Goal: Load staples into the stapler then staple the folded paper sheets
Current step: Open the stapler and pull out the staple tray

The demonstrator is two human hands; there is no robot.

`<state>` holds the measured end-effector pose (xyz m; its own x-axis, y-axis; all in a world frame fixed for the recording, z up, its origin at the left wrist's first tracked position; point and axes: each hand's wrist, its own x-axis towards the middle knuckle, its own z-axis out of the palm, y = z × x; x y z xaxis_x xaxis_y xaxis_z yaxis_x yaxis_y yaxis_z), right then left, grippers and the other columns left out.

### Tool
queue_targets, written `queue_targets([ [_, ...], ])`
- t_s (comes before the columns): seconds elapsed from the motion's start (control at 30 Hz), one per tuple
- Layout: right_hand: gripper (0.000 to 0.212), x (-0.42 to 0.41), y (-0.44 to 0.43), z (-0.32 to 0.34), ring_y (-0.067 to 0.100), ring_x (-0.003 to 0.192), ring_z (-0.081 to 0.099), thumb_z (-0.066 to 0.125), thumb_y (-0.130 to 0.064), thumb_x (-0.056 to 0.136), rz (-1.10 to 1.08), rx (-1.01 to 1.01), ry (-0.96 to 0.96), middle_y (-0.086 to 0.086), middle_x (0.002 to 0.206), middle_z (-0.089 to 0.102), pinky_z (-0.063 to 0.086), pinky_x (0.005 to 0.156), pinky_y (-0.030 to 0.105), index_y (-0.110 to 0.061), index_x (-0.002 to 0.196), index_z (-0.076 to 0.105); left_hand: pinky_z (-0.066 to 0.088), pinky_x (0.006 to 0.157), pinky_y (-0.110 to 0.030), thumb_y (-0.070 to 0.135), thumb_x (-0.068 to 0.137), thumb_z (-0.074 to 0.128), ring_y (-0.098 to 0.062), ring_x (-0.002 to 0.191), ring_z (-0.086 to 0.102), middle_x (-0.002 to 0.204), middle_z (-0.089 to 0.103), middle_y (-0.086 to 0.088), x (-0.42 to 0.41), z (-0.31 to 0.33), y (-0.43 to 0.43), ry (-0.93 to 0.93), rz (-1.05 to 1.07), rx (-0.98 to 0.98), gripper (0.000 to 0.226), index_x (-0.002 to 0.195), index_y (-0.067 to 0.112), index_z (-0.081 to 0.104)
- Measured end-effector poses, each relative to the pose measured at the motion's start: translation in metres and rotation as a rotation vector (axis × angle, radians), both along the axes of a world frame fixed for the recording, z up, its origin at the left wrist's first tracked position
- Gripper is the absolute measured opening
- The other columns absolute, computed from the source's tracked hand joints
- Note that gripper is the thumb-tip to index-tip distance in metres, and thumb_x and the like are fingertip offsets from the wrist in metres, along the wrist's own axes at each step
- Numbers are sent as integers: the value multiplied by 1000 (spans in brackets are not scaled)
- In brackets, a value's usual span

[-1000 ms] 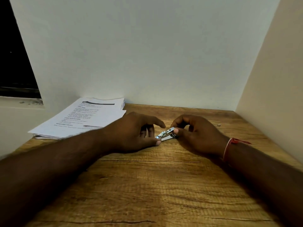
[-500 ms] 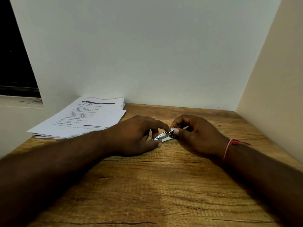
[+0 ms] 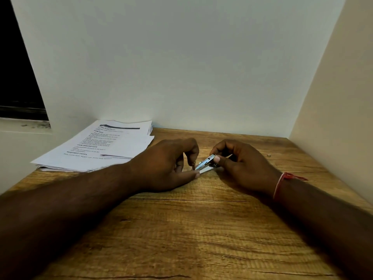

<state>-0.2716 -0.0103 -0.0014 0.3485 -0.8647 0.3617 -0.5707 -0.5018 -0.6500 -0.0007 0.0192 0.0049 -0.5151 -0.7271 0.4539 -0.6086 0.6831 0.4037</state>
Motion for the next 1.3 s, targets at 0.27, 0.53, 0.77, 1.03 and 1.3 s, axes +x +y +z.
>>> queue_targets([
  [0.27, 9, 8, 11, 8, 3, 94, 72, 70, -23, 107, 27, -149, -82, -10, 104, 77, 53, 78, 17, -31, 108, 75, 48, 60, -11, 34, 87, 96, -6, 75, 75, 95, 73, 24, -1, -3, -2, 76, 2, -31, 31, 104, 33, 70],
  [0.53, 37, 17, 19, 11, 1, 106, 73, 74, -25, 105, 48, -217, -78, -16, 106, 76, 61, 88, 21, -40, 138, 68, 69, 77, -42, 33, 81, 102, -12, 81, 80, 89, 81, 11, 2, -5, -6, 151, -9, -3, 26, 90, 28, 78],
  [0.77, 79, 19, 27, 16, -2, 108, 73, 78, -21, 102, 64, -252, -55, -17, 111, 78, 55, 90, 10, -46, 166, 40, 70, 78, -40, 34, 76, 105, -10, 81, 81, 86, 82, 13, 2, -3, -5, 203, 36, 39, 29, 86, 28, 79],
  [1.03, 16, 13, 18, 11, -3, 100, 76, 78, -34, 101, 3, -226, -51, -23, 110, 81, 60, 83, 22, -38, 116, 83, 68, 72, -46, 39, 76, 104, -12, 74, 78, 79, 80, 10, -2, 0, -2, 204, 79, 44, 32, 76, 26, 75],
  [1.3, 10, 4, 6, 8, 0, 81, 74, 82, -26, 99, -27, -46, 61, -16, 89, 81, 50, 67, 10, -34, 95, 82, 70, 76, -45, 37, 76, 105, -11, 79, 81, 84, 83, 8, 7, 2, -7, 165, 110, 94, 29, 83, 25, 79],
])
